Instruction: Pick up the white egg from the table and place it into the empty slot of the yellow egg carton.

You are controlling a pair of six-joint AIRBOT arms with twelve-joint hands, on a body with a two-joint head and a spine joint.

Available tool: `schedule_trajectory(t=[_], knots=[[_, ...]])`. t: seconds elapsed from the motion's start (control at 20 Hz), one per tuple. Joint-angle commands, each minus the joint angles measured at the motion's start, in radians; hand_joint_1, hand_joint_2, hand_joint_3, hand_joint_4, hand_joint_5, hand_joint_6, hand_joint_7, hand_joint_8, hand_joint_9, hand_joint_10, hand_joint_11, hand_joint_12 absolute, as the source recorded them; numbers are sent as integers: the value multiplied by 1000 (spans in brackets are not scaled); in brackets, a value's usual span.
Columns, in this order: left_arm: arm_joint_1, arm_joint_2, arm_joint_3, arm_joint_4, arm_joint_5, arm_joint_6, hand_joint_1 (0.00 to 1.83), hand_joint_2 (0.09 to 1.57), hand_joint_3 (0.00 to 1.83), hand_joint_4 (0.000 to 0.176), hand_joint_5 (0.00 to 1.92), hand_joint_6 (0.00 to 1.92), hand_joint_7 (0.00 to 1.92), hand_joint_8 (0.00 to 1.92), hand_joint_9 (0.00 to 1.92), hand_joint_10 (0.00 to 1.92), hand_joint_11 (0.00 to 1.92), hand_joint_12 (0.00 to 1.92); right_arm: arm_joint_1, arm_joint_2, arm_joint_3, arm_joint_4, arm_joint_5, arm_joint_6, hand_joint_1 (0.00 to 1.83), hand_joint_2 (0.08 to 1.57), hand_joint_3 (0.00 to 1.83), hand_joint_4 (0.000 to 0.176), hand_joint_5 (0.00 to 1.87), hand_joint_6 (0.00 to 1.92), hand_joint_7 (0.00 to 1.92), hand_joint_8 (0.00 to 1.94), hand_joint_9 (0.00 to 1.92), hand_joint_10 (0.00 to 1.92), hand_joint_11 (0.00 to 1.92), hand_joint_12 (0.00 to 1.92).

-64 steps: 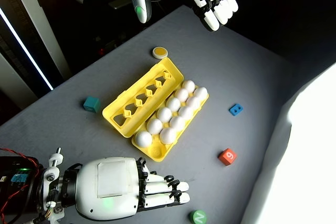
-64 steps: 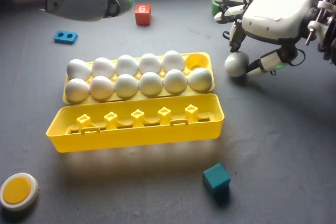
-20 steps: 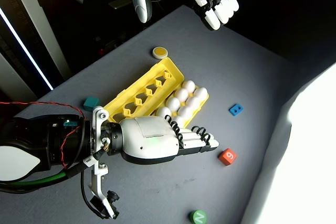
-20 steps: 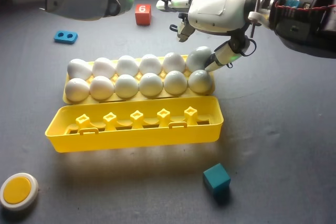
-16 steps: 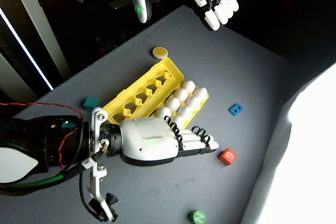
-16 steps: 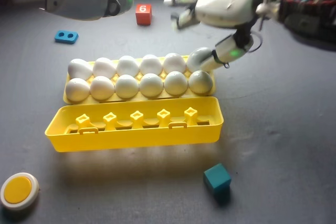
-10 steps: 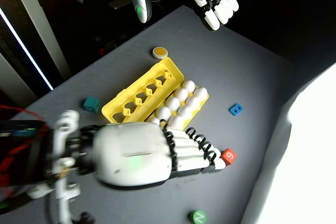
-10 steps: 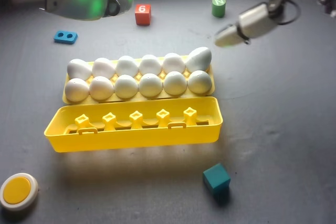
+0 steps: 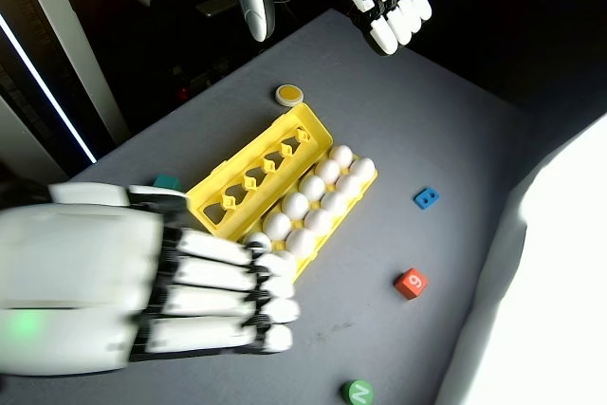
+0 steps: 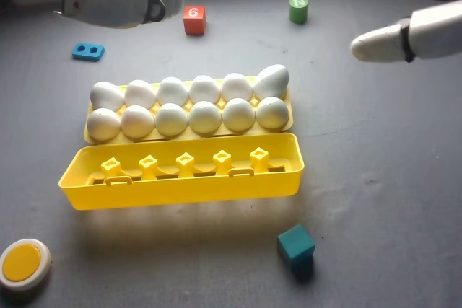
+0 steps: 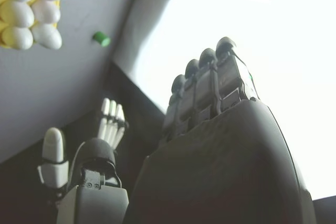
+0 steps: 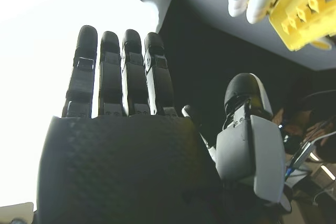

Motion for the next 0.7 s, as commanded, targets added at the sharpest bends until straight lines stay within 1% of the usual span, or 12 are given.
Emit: schedule_trajectory(t=[0.0,0.05,0.15,0.2,0.25,0.3,0.35,0.4,0.5,0.55,0.6,0.65], knots=[[-9,-1,-2,96,23,4,0,1209,8,0,28,4,33,4,17,3,0,0,15,24,-19,29,100,13,86,1186,1,0,397,4,390,7,325,14,0,718],[-10,-1,-2,93,23,4,0,1223,5,0,100,8,104,8,78,11,28,23,7,59,-50,31,101,45,126,1188,0,0,452,4,470,5,400,15,0,858],[-10,-2,-2,89,23,4,0,1280,1,0,505,109,582,192,513,141,1,957,-14,114,-100,62,101,47,297,1195,1,0,771,64,834,100,754,159,298,1097],[-10,-2,-2,88,23,4,0,1312,0,0,589,357,486,889,420,832,0,1285,-21,140,-121,70,101,47,366,1187,0,0,879,104,911,233,772,444,404,1198],[-10,-2,-2,88,22,4,45,1342,2,0,515,1278,464,1605,417,1647,115,1791,-23,161,-139,77,94,47,384,1192,0,0,771,820,757,1037,705,1140,549,1460],[-10,-2,-2,88,22,4,67,1354,3,0,502,1636,453,1848,434,1866,242,1895,-23,184,-158,95,71,47,463,1178,0,0,697,1404,702,1612,684,1710,647,1821],[-10,-2,-2,88,22,4,106,1350,0,0,511,1763,473,1906,461,1910,307,1916,-23,201,-170,105,54,47,478,1183,1,0,677,1658,685,1853,684,1879,685,1901],[-10,-2,-2,88,22,4,143,1354,0,0,481,1813,467,1918,470,1919,363,1920,-27,219,-183,106,45,46,443,1230,9,0,731,1868,781,1923,770,1913,784,1917],[-10,-2,-2,88,22,4,121,1438,15,0,470,1917,551,1921,586,1921,599,1921,-35,239,-195,106,48,45,403,1355,22,0,1089,1919,1131,1940,1147,1921,1262,1921],[-10,-2,-2,88,22,4,65,1543,19,0,773,1920,858,1921,849,1921,881,1921,-37,242,-197,106,50,42,478,1401,24,0,1250,1921,1346,1941,1367,1921,1509,1921],[-10,-2,-2,88,22,4,174,1565,53,0,1033,1921,1131,1921,1120,1921,1158,1921,-38,242,-198,106,54,40,584,1442,24,0,1382,1921,1497,1941,1515,1921,1648,1921],[-10,-2,-2,88,22,4,251,1570,70,0,1137,1921,1240,1921,1221,1921,1248,1921,-41,242,-198,106,57,37,697,1450,7,0,1405,1921,1522,1941,1553,1921,1683,1921]])
